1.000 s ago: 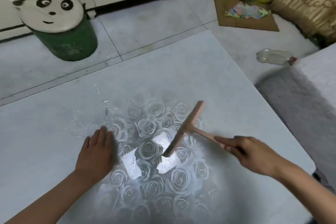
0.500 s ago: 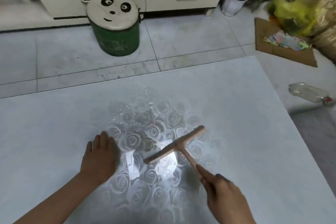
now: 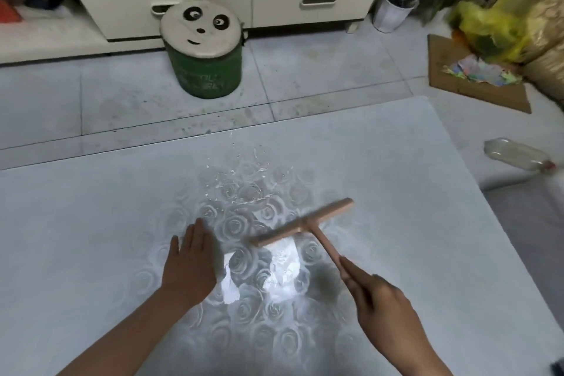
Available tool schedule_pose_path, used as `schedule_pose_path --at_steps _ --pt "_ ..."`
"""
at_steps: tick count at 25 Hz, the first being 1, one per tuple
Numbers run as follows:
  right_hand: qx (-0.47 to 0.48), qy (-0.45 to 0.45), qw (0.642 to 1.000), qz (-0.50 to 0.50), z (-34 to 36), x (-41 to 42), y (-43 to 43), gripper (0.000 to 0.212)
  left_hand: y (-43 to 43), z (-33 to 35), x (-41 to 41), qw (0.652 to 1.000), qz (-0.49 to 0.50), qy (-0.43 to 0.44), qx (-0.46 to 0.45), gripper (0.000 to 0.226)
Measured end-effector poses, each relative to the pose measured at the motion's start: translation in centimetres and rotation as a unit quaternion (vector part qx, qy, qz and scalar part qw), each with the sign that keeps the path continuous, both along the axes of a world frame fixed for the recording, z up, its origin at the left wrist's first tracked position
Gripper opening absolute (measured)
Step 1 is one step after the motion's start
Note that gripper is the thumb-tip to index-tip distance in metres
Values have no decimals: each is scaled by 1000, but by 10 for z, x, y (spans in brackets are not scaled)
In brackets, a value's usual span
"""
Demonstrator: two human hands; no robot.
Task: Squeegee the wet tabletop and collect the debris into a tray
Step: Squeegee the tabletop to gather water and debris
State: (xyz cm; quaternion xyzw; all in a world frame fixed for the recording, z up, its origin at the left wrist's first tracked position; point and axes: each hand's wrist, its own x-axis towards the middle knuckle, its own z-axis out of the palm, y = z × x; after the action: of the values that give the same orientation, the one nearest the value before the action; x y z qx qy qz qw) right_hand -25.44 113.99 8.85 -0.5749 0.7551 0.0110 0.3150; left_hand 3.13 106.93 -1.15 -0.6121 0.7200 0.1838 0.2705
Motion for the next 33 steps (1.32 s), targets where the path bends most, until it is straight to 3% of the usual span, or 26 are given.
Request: schedule_pose_path --at_steps 6,14,19,26,30,33 --pt "49 -79 970 -224 13 -132 125 48 11 29 -86 997 -78 3 29 73" --pt "47 -18 950 -309 21 -307 262 45 45 22 -252 986 -159 8 57 74" --pt "42 -22 965 -258 -17 -364 277 50 52 -4 -330 989 -139 20 52 82" --pt "-13 -35 997 -70 -59 -409 153 57 49 -19 -388 996 -63 -18 52 85" --pt "-40 -45 998 -16 -63 -414 111 57 45 -17 -391 991 -100 -70 57 71" --pt "-77 -50 996 5 -45 -448 130 66 40 -17 -391 990 -96 -78 64 67"
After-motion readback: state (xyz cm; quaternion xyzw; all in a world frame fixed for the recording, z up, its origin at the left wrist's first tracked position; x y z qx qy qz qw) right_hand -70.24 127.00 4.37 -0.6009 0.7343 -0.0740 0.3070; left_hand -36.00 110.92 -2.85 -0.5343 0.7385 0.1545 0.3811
